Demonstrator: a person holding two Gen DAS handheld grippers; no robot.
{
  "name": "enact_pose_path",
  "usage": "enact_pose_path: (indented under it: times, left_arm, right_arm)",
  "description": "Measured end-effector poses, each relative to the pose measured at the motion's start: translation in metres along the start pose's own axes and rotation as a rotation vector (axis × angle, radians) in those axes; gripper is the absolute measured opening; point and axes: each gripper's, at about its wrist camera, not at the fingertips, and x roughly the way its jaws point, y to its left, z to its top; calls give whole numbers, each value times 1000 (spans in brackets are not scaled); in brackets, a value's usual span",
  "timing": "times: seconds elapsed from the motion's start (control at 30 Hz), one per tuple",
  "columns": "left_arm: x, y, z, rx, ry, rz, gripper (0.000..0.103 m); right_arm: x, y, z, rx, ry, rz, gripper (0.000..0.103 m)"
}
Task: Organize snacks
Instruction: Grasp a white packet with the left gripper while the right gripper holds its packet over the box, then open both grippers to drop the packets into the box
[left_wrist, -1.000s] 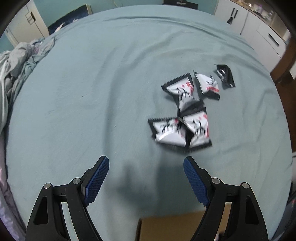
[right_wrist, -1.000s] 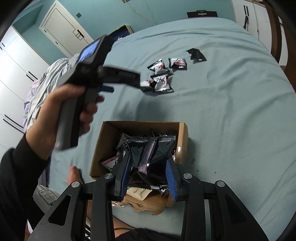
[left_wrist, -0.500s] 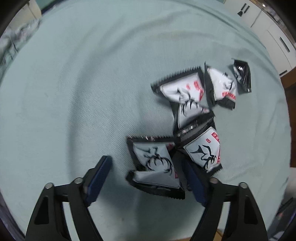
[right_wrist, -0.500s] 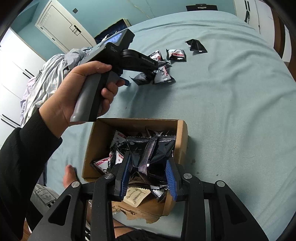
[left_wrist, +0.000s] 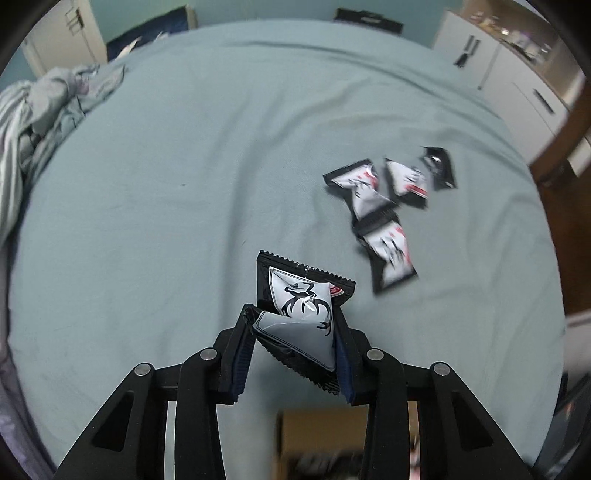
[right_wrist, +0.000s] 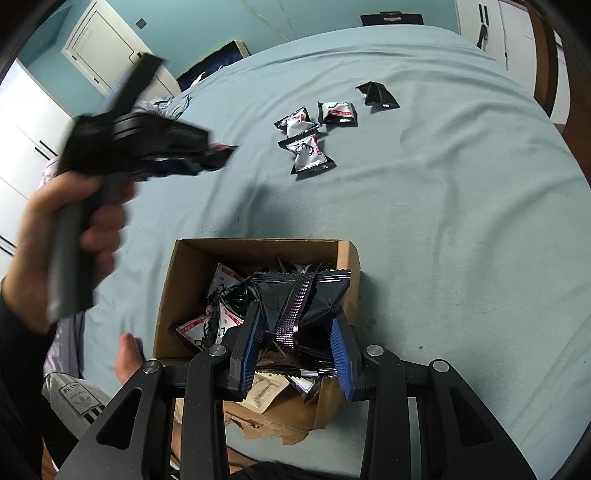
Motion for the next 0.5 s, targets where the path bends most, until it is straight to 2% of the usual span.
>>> enact_pose_path:
  times: [0.13,0.27,0.5]
  left_arm:
    - [-45,8,-28,34,-53,-30,37]
    - [-67,11,-64,77,-84,-61,37]
    - [-65,-12,-117,175,-127,-72,37]
  right_arm:
    - [-5,7,-1,-16,-13,-2,33]
    - [-11,7,-3,-18,-25,2,33]
    - [-18,5,-7,-4,-50,-11,33]
